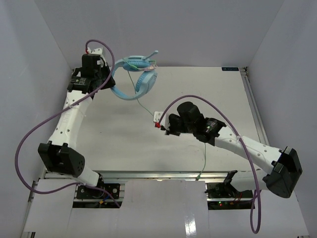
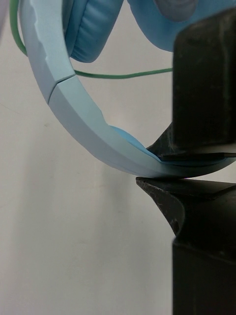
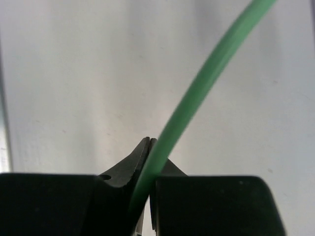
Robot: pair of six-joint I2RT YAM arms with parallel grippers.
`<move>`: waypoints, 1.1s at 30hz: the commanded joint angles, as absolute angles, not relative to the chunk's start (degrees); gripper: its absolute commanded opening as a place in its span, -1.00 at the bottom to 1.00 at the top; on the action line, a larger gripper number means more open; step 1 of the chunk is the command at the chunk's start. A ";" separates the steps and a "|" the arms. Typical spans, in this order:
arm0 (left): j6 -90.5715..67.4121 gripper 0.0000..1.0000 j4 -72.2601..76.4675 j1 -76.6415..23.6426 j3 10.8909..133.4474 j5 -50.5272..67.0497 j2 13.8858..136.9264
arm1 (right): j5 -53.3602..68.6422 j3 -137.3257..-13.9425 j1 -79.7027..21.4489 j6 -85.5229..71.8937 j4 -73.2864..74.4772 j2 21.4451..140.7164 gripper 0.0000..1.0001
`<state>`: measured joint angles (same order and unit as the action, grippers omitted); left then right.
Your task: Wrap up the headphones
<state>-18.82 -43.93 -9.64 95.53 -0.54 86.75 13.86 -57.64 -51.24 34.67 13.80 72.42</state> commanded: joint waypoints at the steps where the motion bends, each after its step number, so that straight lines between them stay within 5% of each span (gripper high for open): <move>1: -12.80 -1.00 -42.40 -14.74 88.48 -3.88 87.96 | -19.35 -62.54 -52.82 53.79 17.87 71.82 -0.85; 7: -10.30 -1.00 -43.61 -21.37 80.96 -5.00 90.89 | -30.77 -65.29 -52.75 62.41 9.22 72.65 -0.85; 16: -4.68 -1.00 -39.85 -25.70 70.92 3.77 85.57 | -30.71 -67.82 -49.14 65.80 6.85 73.03 -0.76; 33: 0.95 -1.00 -35.44 -28.12 63.18 27.79 70.60 | 22.96 -71.47 -33.40 37.74 8.09 79.39 -0.66</move>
<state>0.74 -38.35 -27.70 62.48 18.04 75.47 5.06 -67.08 -35.67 49.52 10.73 76.07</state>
